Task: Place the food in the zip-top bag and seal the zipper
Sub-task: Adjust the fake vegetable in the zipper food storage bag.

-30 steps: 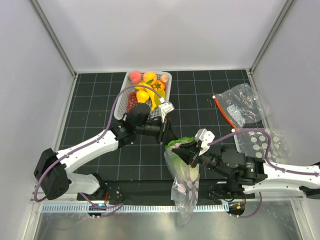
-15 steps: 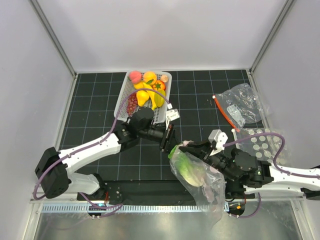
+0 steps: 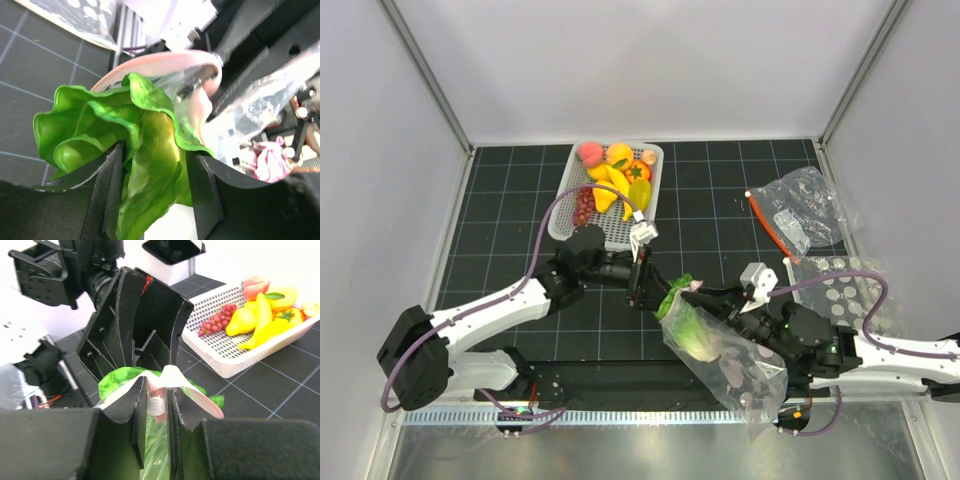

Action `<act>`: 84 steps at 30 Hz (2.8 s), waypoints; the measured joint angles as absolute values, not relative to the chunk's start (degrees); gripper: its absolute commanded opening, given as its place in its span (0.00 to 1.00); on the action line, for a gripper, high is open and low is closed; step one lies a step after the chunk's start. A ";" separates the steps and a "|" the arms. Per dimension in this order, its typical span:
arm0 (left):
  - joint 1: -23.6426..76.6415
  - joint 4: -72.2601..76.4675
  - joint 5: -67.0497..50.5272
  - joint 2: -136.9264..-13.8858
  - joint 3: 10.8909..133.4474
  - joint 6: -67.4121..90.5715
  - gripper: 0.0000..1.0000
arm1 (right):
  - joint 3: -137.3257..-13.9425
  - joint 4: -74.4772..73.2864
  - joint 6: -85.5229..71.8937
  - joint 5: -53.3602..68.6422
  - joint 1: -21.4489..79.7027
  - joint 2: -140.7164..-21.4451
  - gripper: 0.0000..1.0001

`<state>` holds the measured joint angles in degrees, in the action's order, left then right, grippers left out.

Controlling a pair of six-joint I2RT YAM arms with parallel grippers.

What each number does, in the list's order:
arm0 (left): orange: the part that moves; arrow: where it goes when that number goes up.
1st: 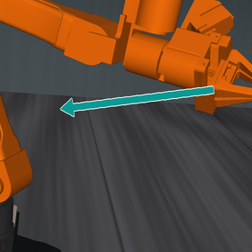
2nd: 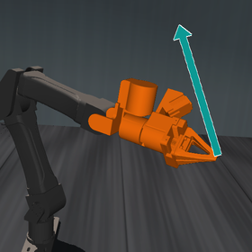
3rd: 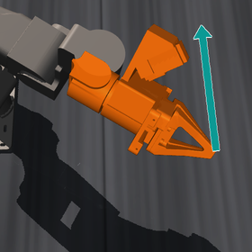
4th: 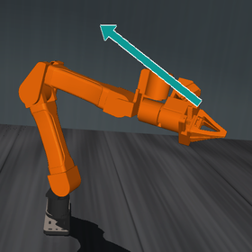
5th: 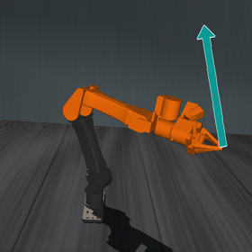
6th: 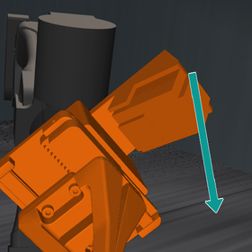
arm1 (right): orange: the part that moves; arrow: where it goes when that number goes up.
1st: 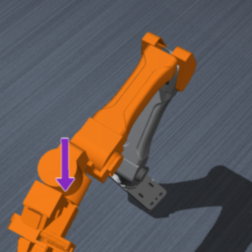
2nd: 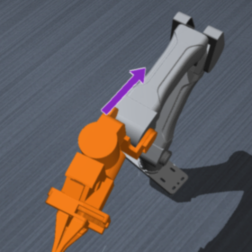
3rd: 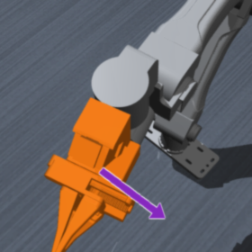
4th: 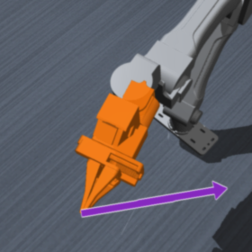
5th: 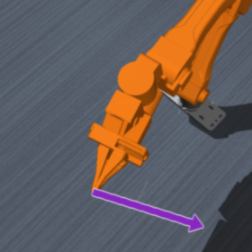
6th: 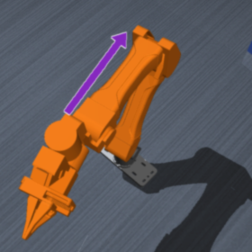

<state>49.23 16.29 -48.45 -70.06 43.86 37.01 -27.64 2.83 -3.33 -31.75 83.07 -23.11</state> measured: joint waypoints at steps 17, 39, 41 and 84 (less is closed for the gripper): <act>39.11 21.93 -46.85 -78.70 37.71 44.97 0.42 | -34.52 0.97 2.52 -40.88 81.25 -50.39 0.01; 42.02 17.76 -27.09 -69.58 23.68 38.09 0.41 | -41.08 -16.78 -12.91 -17.23 82.13 -46.98 0.75; 42.59 17.56 -26.83 -68.64 22.90 37.80 0.42 | -44.03 -19.81 -16.23 -19.27 82.11 -46.78 0.74; 49.91 21.61 -21.65 -73.84 30.20 28.95 0.65 | -29.91 6.52 -27.09 -1.32 51.24 -57.78 0.53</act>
<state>49.91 21.61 -21.65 -73.84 30.20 28.95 -29.91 6.52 -27.09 -1.32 51.24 -57.78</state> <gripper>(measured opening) 0.652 0.461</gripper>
